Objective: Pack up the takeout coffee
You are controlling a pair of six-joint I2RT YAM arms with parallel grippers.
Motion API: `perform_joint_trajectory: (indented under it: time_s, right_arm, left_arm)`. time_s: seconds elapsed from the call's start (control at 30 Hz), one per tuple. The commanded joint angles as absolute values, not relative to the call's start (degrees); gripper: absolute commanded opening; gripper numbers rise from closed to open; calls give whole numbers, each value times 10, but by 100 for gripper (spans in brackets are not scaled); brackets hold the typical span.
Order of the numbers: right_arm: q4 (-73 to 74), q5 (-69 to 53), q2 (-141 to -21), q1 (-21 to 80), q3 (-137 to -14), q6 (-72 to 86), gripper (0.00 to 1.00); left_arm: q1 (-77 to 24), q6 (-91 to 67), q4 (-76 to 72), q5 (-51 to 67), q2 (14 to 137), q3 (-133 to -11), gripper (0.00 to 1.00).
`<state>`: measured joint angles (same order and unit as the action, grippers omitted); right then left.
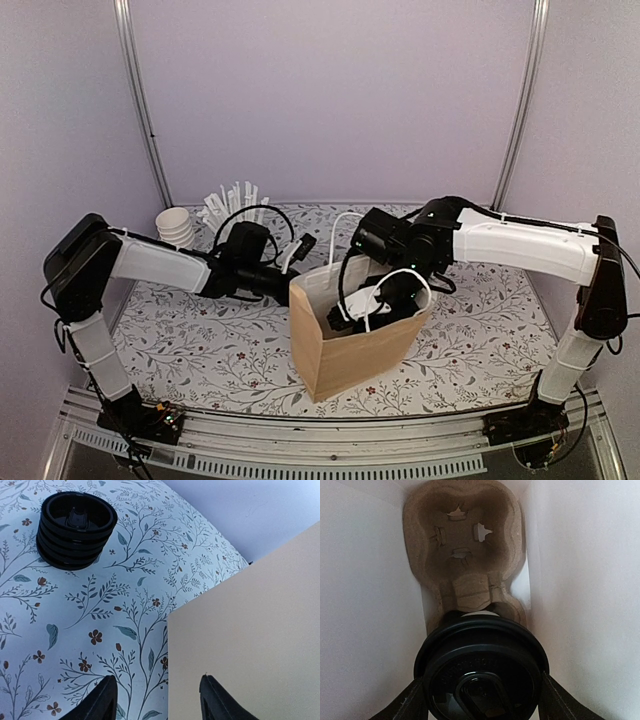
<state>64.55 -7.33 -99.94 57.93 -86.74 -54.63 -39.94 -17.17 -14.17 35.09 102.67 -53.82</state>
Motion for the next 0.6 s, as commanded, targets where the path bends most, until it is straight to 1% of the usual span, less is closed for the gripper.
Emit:
perform_joint_trajectory:
  time_s: [0.0, 0.57]
  right_arm:
    - [657, -89, -1028, 577, -808, -555, 31]
    - [639, -106, -1032, 576, -768, -546, 30]
  left_arm:
    - [-393, -171, -145, 345, 1003, -529, 59]
    - [-393, -176, -130, 323, 953, -499, 59]
